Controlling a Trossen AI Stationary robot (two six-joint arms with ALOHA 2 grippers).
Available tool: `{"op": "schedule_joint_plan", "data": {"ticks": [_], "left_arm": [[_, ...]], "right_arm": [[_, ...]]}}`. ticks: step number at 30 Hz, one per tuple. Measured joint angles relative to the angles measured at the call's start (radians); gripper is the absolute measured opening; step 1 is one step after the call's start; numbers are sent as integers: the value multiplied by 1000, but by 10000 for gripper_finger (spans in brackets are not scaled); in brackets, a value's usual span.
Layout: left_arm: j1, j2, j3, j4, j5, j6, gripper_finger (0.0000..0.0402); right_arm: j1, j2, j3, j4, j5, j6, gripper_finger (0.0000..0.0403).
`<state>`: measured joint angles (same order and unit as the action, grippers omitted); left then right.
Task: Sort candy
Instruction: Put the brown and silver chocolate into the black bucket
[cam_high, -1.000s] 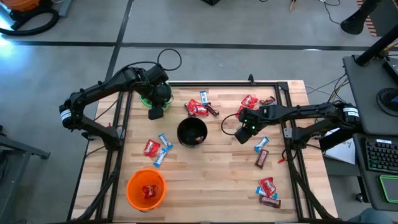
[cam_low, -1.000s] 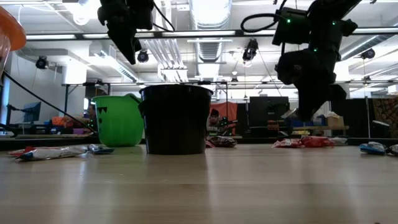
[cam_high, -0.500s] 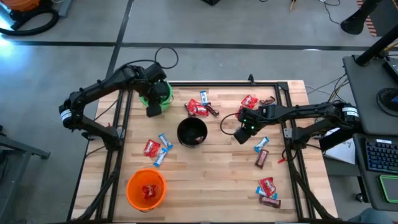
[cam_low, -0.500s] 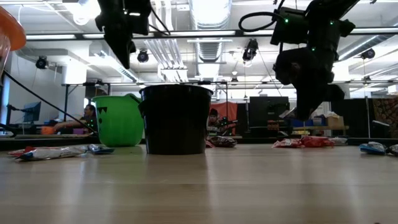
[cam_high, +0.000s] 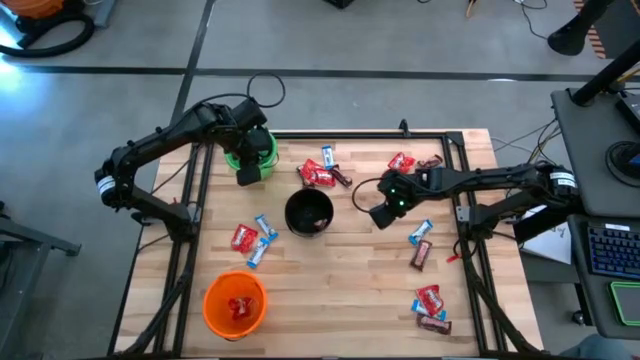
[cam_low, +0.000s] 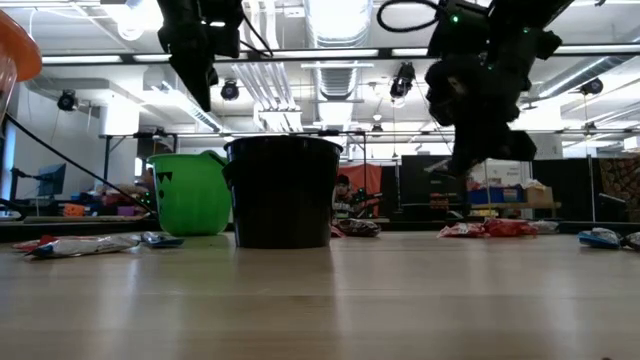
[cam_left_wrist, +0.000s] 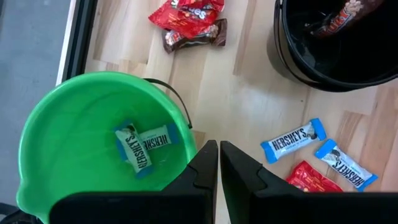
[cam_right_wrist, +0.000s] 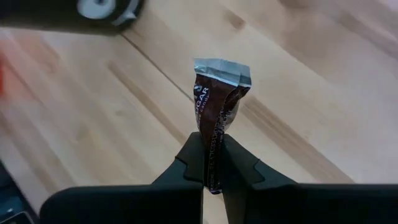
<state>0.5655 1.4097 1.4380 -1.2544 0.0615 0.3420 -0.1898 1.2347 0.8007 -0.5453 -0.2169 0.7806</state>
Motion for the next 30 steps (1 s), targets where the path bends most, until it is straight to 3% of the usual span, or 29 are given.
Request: {"op": "schedule_joint_plan", "data": {"ticks": [10, 18, 30], "left_arm": [[1, 0, 0, 69, 1, -6, 0], [1, 0, 0, 86, 2, 0, 0], [1, 0, 0, 92, 2, 15, 0]], "right_arm": [[0, 119, 181, -13, 4, -162, 12], [2, 286, 420, -196, 57, -338, 12], [2, 336, 586, -229, 60, -527, 12]]}}
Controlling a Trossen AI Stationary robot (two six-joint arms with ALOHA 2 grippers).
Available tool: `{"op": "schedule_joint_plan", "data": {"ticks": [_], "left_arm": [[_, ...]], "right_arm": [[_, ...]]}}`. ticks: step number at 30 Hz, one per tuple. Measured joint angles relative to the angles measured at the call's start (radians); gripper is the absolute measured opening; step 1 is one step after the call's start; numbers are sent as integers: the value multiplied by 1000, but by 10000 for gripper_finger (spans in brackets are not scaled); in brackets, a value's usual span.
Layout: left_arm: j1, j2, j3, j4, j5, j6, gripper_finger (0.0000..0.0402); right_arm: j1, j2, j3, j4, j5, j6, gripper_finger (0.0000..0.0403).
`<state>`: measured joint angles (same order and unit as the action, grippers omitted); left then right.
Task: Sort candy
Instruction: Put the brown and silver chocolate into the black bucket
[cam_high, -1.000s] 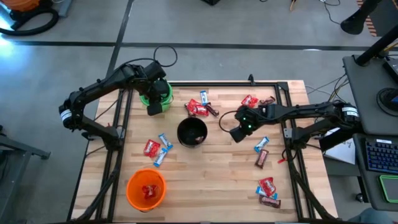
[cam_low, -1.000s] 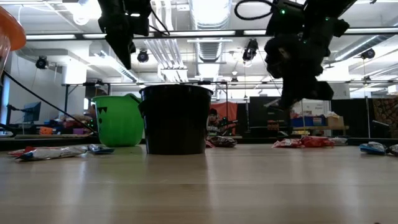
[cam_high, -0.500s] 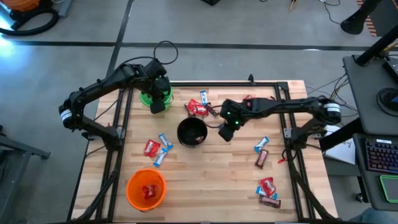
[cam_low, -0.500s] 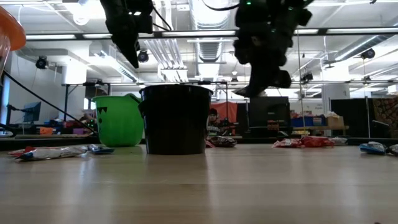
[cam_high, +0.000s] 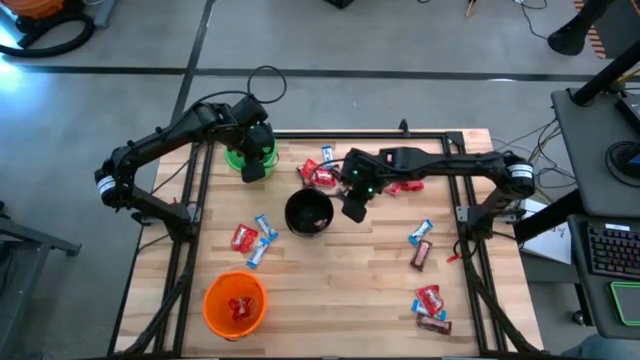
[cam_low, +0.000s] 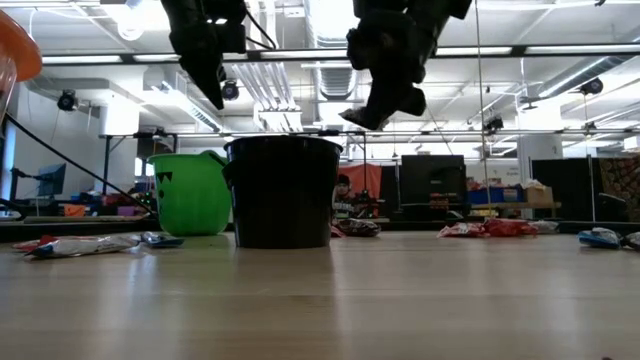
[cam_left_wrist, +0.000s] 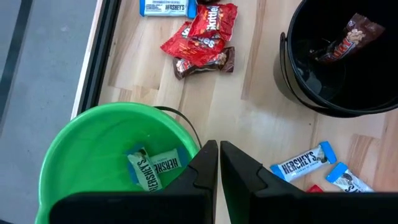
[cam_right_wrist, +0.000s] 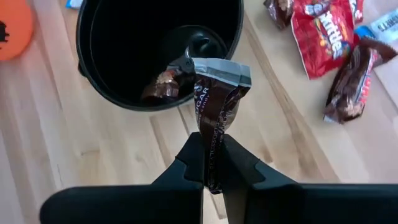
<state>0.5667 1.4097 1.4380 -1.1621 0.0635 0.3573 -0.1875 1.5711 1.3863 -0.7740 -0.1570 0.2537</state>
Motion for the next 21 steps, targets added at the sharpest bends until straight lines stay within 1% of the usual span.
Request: {"op": "schedule_joint_plan", "data": {"ticks": [9, 16, 21], "left_arm": [[0, 0, 0, 10, 7, -25, 0], [0, 0, 0, 10, 8, -56, 0], [0, 0, 0, 10, 9, -68, 0]], "right_arm": [[-7, 29, 62, -84, 0, -175, 12], [-7, 35, 115, -63, -3, -177, 12], [8, 35, 128, -3, -36, -150, 12]]}}
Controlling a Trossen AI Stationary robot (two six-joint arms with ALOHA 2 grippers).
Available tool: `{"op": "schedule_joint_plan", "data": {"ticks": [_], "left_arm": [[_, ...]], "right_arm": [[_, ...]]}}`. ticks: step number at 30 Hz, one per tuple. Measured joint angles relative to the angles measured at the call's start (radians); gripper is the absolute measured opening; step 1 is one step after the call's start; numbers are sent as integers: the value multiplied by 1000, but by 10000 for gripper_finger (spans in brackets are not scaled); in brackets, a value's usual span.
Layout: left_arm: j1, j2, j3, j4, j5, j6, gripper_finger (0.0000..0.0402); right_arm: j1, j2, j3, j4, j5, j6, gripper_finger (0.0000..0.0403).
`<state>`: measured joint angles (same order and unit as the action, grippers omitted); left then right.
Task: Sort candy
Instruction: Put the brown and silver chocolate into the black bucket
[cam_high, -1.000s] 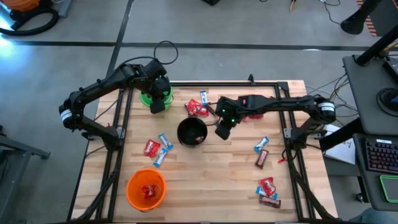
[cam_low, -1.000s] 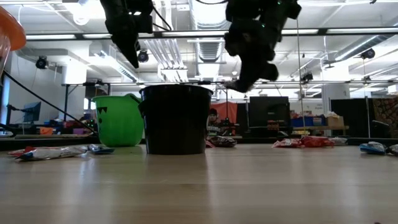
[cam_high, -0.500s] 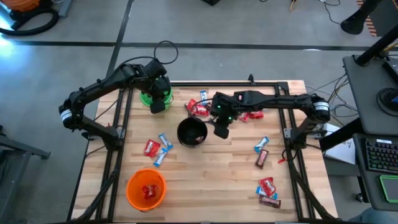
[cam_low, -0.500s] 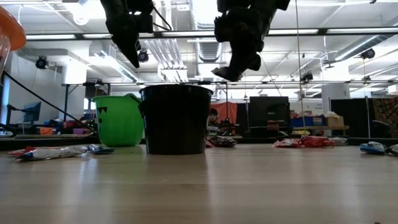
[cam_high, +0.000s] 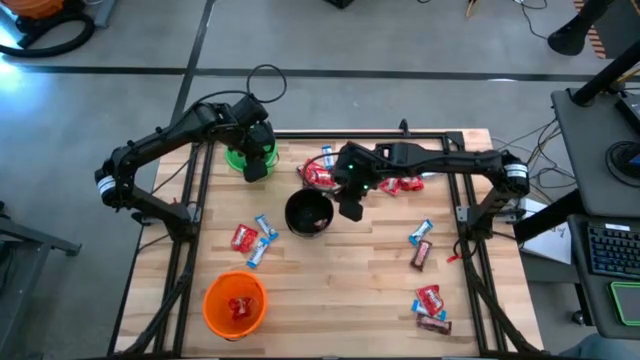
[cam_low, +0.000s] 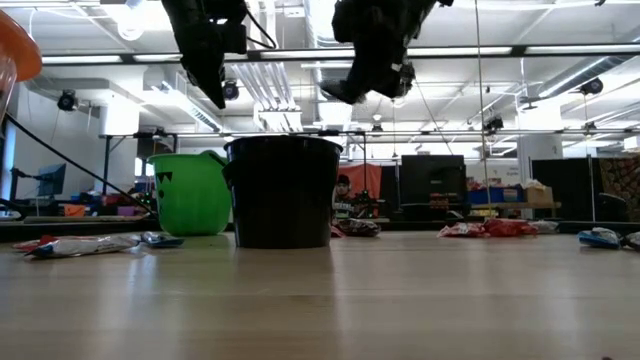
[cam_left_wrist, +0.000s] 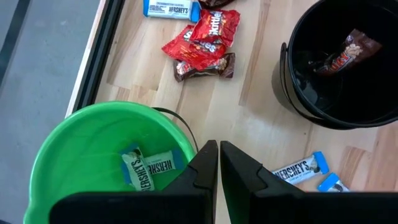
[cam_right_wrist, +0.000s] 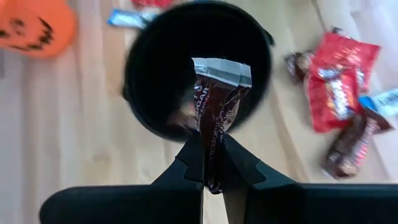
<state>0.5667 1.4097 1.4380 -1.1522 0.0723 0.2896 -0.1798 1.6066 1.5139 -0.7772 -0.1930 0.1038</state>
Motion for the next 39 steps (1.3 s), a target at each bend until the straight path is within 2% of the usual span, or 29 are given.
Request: {"op": "schedule_joint_plan", "data": {"ticks": [5, 9, 20, 27, 39], "left_arm": [[0, 0, 0, 0, 1, -4, 0], [0, 0, 0, -34, 2, 20, 0], [0, 0, 0, -114, 38, 85, 0], [0, 0, 0, -114, 37, 120, 0], [0, 0, 0, -113, 34, 123, 0]], "right_arm": [[-2, 16, 0, 36, -8, 62, 12], [7, 73, 11, 72, -75, 105, 12], [38, 203, 168, 68, -87, 75, 13], [33, 212, 239, 48, -87, 53, 13], [33, 214, 246, 49, -87, 52, 30]]}}
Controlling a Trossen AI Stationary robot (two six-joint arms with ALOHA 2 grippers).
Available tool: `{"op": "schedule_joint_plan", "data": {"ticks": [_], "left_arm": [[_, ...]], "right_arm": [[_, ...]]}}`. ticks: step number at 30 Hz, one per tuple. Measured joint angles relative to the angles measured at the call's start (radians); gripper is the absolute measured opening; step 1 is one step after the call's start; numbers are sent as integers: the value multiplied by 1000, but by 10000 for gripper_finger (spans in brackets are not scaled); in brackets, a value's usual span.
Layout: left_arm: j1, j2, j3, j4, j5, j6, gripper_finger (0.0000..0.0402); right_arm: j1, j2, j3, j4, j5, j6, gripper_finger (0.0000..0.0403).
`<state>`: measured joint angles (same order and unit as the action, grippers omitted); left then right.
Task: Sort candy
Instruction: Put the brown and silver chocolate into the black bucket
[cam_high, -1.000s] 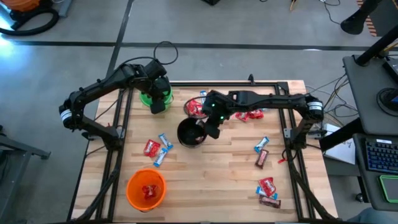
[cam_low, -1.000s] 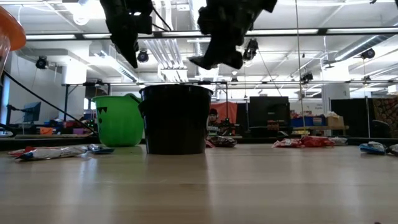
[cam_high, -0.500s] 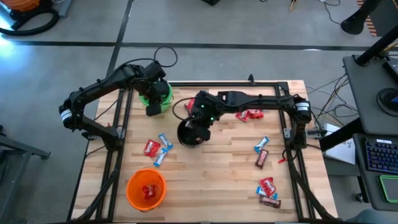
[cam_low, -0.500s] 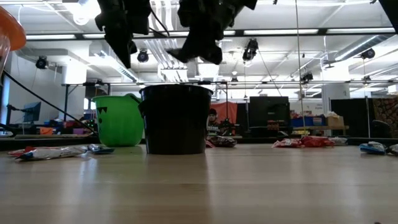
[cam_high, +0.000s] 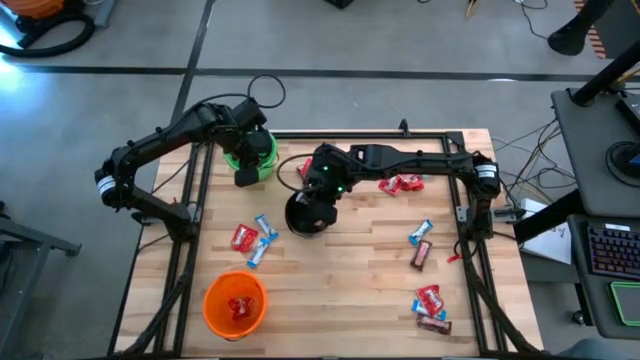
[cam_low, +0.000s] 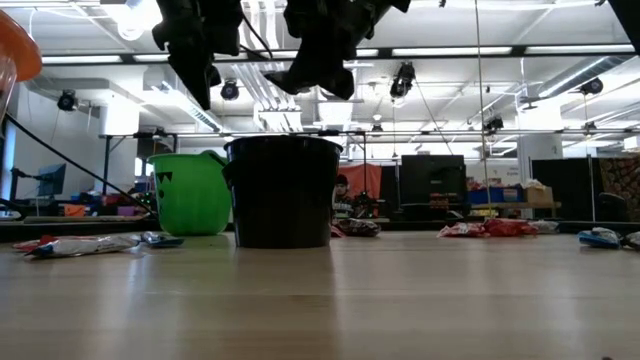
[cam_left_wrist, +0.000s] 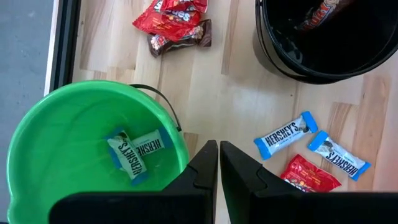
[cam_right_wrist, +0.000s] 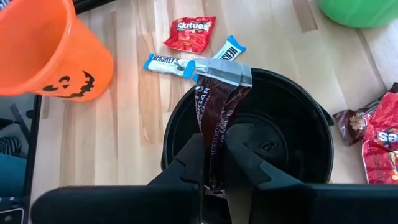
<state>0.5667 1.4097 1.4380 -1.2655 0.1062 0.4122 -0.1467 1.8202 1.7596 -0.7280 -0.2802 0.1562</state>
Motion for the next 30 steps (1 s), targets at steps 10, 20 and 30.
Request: {"op": "schedule_joint_plan", "data": {"ticks": [10, 20, 30], "left_arm": [[0, 0, 0, 0, 0, 0, 0], [0, 0, 0, 0, 0, 2, 0], [0, 0, 0, 0, 0, 2, 0]], "right_arm": [[-1, 0, -1, -28, 1, -1, 31], [-2, 0, -1, -26, 0, -45, 32], [-1, 69, -2, -30, -127, -52, 32]]}}
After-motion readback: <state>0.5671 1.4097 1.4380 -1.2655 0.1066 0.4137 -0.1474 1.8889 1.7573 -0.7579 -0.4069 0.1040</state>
